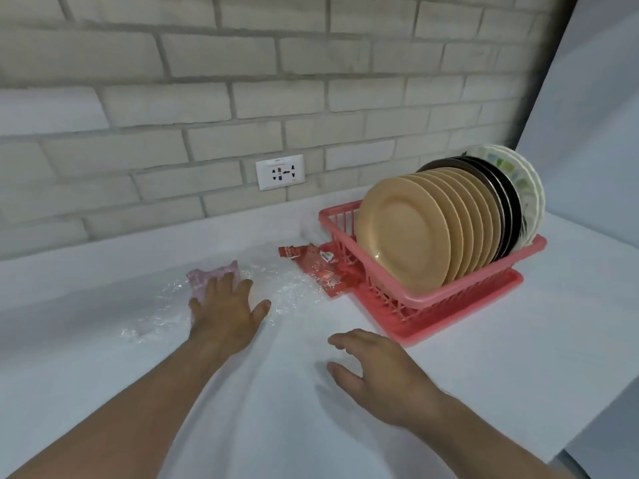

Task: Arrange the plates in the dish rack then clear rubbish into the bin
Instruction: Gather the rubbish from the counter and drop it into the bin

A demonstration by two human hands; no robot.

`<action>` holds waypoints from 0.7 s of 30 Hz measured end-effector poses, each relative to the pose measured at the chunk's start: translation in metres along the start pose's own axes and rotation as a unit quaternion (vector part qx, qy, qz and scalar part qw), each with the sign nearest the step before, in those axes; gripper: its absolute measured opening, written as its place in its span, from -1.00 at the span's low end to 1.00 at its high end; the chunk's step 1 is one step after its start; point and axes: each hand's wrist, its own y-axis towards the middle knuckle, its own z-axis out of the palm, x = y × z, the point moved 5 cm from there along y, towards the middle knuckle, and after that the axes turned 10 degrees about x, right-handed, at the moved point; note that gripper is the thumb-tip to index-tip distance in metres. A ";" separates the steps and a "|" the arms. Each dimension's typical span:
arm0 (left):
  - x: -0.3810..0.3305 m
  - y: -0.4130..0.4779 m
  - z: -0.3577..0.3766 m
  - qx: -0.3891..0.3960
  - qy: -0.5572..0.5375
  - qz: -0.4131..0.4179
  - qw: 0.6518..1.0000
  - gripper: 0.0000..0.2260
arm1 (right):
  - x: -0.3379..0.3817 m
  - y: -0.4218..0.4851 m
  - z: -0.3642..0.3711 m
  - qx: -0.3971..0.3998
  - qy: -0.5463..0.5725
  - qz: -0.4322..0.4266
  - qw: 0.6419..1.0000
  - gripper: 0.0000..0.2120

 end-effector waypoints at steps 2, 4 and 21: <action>0.013 0.020 0.012 0.072 -0.003 -0.073 0.995 -0.42 | -0.003 0.007 0.001 -0.004 -0.007 0.016 1.000 -0.58; 0.018 0.024 0.030 0.138 -0.020 -0.105 0.985 -0.45 | -0.009 0.010 -0.001 -0.010 -0.006 0.033 0.999 -0.58; 0.054 -0.033 -0.001 -0.135 -0.229 0.061 0.962 -0.74 | 0.002 0.151 -0.009 -0.083 -0.032 0.039 0.995 -0.59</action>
